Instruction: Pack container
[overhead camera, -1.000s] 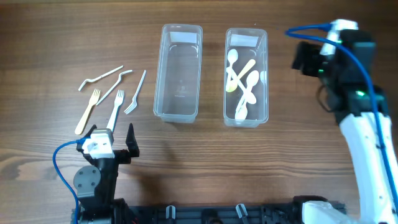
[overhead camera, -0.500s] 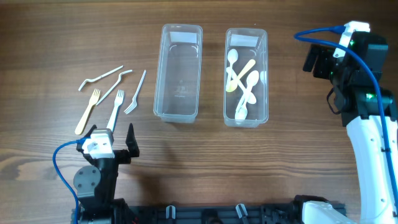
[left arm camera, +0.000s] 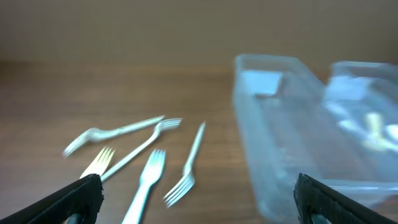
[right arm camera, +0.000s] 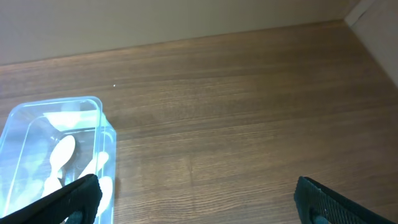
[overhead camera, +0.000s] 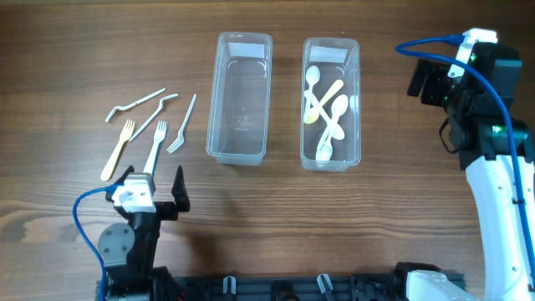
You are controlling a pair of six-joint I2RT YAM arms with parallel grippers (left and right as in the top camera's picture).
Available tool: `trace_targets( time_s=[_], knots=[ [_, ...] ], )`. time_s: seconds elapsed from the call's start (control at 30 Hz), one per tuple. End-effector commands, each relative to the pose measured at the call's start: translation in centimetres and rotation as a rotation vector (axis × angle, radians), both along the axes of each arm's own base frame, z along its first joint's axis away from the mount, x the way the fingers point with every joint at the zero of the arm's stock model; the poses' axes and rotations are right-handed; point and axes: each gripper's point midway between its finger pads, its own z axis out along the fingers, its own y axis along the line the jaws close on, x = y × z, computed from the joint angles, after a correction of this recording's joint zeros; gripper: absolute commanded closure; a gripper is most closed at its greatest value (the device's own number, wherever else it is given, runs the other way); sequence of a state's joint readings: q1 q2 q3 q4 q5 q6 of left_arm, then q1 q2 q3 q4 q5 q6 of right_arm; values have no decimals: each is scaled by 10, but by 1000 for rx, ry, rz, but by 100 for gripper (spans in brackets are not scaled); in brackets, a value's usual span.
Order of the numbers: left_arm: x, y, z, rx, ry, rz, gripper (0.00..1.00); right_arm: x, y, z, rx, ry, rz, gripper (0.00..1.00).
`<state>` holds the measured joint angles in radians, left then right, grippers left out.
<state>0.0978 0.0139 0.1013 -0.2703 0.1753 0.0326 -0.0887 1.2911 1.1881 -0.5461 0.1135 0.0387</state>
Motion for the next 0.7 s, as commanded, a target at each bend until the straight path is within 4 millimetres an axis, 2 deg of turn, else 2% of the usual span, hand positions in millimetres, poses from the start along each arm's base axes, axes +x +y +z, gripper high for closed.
trace_targets(
  time_s=[0.0, 0.13, 0.2, 0.23, 0.27, 0.37, 0.47, 0.53, 0.6, 0.67],
  knots=[
    [-7, -32, 23, -20, -56, -186, 0, 1, -4, 9, -25, -19, -9, 0],
    [-7, -18, 105, -3, -90, -102, 0, 1, -4, 9, -24, -18, -9, 0],
    [10, -16, 129, -12, 49, -98, 0, 1, -4, 9, -24, -18, -9, 0],
    [17, -15, 133, -20, 105, -98, 0, 1, -4, 9, -24, -18, -9, 0],
    [32, -13, 137, -38, 227, -97, 0, 1, -4, 9, -24, -18, -9, 0],
    [76, 1, 128, -53, 555, -38, 0, 1, -4, 9, -24, -18, -9, 0],
    [117, 6, 95, -75, 769, -32, 0, 1, -4, 9, -24, -18, -9, 0],
    [128, 7, 66, -65, 850, -48, 0, 1, -4, 9, -24, -18, -9, 0],
    [133, -1, 43, -4, 902, -163, 0, 1, -4, 9, -24, -18, -9, 0],
    [133, -1, 28, 41, 943, -211, 0, 1, -4, 9, -24, -18, -9, 0]
  ],
)
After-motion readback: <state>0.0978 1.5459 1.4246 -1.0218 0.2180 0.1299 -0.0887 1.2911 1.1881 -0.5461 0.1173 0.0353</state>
